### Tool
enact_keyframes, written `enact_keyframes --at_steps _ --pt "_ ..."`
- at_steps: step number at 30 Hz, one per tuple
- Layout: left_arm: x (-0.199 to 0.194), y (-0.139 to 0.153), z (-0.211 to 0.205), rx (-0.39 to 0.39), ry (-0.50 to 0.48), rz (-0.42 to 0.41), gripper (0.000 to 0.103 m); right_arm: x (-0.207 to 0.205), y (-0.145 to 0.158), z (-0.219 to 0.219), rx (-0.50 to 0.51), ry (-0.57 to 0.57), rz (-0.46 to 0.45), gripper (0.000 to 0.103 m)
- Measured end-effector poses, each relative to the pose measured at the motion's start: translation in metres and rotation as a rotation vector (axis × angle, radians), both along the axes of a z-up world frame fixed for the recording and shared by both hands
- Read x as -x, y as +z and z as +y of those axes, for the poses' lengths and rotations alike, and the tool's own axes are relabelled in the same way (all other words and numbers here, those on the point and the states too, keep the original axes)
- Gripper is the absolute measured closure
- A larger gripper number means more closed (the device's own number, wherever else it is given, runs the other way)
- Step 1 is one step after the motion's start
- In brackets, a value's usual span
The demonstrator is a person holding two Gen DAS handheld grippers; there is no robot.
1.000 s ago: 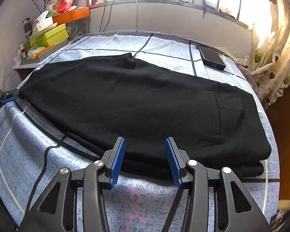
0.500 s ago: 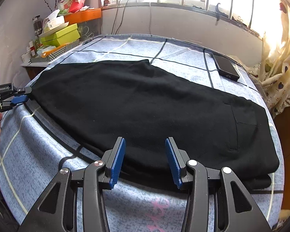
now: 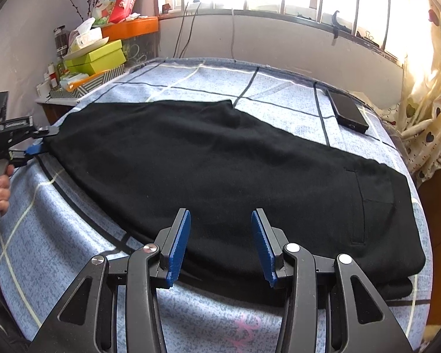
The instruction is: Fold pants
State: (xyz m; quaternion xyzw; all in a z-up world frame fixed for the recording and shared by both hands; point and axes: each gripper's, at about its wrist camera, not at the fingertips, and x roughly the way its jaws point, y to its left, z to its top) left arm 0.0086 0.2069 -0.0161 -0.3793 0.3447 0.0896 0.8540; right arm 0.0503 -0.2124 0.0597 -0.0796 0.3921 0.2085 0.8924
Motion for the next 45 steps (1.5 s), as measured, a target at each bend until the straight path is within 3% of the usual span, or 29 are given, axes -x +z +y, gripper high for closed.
enact_keyframes --at_steps 6,9,13,32,38,45 --pt "-0.01 0.001 0.006 -0.01 0.021 -0.011 0.053 -0.003 0.001 0.001 -0.008 -0.002 -0.009 0.058" --pt "-0.011 -0.002 0.001 -0.05 0.014 0.011 0.082 -0.003 -0.002 0.001 -0.012 -0.001 0.0 0.058" --pt "-0.013 -0.001 0.0 -0.057 -0.007 0.008 0.093 -0.003 -0.005 0.002 -0.012 0.0 0.01 0.058" --pt "-0.033 0.056 -0.04 -0.174 -0.168 -0.101 0.094 -0.009 -0.013 -0.005 -0.039 -0.04 0.055 0.058" --pt "-0.047 0.076 -0.075 -0.201 -0.274 -0.148 0.095 -0.006 -0.01 -0.01 -0.052 -0.045 0.046 0.058" --pt "-0.068 0.093 -0.139 -0.233 -0.483 -0.203 0.095 -0.004 -0.007 -0.021 -0.068 -0.073 0.04 0.058"
